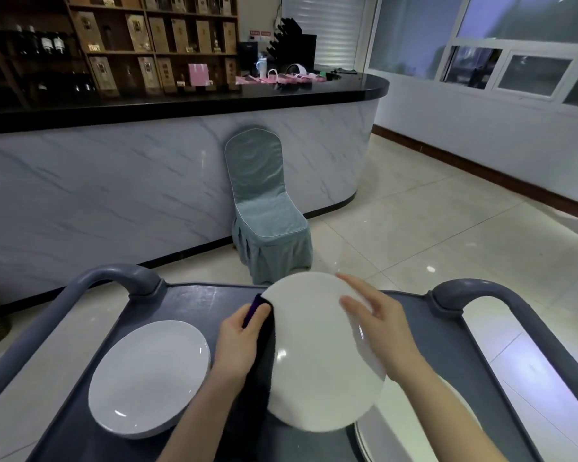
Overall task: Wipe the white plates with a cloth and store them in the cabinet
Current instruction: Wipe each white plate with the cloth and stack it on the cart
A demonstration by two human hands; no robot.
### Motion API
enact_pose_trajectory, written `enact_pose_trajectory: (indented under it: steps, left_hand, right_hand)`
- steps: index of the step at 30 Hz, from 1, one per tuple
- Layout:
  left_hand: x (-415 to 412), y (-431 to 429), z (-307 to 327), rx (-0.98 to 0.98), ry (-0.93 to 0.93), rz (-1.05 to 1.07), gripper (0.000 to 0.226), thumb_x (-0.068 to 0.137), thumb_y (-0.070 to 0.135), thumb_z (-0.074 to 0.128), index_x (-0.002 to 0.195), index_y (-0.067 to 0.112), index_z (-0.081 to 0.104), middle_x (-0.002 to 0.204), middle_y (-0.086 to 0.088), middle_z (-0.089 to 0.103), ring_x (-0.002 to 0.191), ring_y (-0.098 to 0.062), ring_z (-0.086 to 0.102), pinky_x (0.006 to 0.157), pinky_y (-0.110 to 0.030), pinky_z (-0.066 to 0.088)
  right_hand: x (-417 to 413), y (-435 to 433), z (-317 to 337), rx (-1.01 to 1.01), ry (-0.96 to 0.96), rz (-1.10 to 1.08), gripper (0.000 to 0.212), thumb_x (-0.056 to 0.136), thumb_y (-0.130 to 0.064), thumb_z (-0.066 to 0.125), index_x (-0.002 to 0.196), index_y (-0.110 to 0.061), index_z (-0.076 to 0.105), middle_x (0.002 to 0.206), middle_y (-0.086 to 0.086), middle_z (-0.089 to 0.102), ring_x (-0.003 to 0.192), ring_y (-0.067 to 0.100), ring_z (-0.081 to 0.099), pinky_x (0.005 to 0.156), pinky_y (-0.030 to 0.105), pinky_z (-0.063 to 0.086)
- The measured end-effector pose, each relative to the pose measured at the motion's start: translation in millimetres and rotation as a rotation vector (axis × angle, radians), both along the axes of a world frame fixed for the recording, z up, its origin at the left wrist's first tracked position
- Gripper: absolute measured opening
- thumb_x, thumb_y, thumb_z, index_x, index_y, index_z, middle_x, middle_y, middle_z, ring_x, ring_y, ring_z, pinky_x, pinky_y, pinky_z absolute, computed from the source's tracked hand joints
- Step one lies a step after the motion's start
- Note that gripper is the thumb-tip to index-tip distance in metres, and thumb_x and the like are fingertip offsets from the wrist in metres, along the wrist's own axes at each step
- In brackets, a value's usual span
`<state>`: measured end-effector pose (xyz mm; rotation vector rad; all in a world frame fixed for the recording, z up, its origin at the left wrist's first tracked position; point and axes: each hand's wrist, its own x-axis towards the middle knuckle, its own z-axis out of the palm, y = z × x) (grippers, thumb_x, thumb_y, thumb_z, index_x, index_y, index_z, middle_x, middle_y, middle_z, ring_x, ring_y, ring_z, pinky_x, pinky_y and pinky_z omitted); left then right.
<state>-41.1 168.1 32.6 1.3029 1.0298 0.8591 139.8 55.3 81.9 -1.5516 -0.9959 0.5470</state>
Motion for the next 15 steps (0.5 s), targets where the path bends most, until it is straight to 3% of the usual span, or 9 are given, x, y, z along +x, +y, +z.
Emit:
enact_pose_trajectory:
  steps: [2, 4, 11, 13, 15]
  left_hand:
    - [2.2, -7.1, -6.6, -0.111, -0.011, 0.113, 0.029, 0.096, 0.029, 0.059, 0.092, 0.001, 0.067, 0.084, -0.011, 0.070, 0.074, -0.016, 0.056, 0.073, -0.034, 0.048]
    - [0.7, -3.0, -6.6, -0.051, 0.080, 0.110, 0.031, 0.095, 0.031, 0.060, 0.089, 0.001, 0.067, 0.082, -0.012, 0.069, 0.072, -0.015, 0.055, 0.069, -0.032, 0.047]
    - [0.5, 16.9, 12.4, 0.327, 0.305, -0.430, 0.020, 0.089, 0.031, 0.068, 0.073, 0.020, 0.063, 0.068, 0.006, 0.064, 0.062, -0.002, 0.053, 0.062, -0.017, 0.042]
    - [-0.6, 16.7, 10.6, 0.283, 0.238, -0.374, 0.018, 0.091, 0.030, 0.066, 0.076, 0.019, 0.065, 0.072, 0.000, 0.067, 0.066, -0.005, 0.055, 0.065, -0.021, 0.045]
    - [-3.1, 13.6, 0.4, 0.154, 0.146, -0.171, 0.021, 0.093, 0.032, 0.062, 0.081, 0.016, 0.068, 0.078, -0.004, 0.071, 0.070, -0.010, 0.059, 0.069, -0.028, 0.049]
  right_hand:
    - [-9.2, -2.0, -9.5, 0.051, 0.149, -0.165, 0.041, 0.095, -0.009, 0.061, 0.110, -0.047, 0.069, 0.112, -0.029, 0.070, 0.108, -0.009, 0.062, 0.089, 0.015, 0.047]
    - [-13.7, -5.1, -15.3, 0.026, 0.181, -0.192, 0.039, 0.095, -0.009, 0.060, 0.119, -0.038, 0.068, 0.113, -0.027, 0.070, 0.111, -0.005, 0.062, 0.092, 0.019, 0.047]
    - [-7.3, -1.3, -1.2, -0.214, -0.274, 0.267, 0.036, 0.095, -0.016, 0.064, 0.122, -0.040, 0.067, 0.120, -0.029, 0.066, 0.117, -0.013, 0.055, 0.101, 0.012, 0.039]
    - [-5.6, -1.8, 0.0, -0.146, -0.230, 0.203, 0.036, 0.094, -0.016, 0.065, 0.120, -0.042, 0.068, 0.118, -0.031, 0.066, 0.116, -0.013, 0.056, 0.099, 0.011, 0.040]
    - [-5.5, -4.0, -2.5, -0.032, -0.049, 0.034, 0.039, 0.094, -0.012, 0.064, 0.114, -0.045, 0.069, 0.114, -0.032, 0.067, 0.113, -0.012, 0.058, 0.093, 0.008, 0.043]
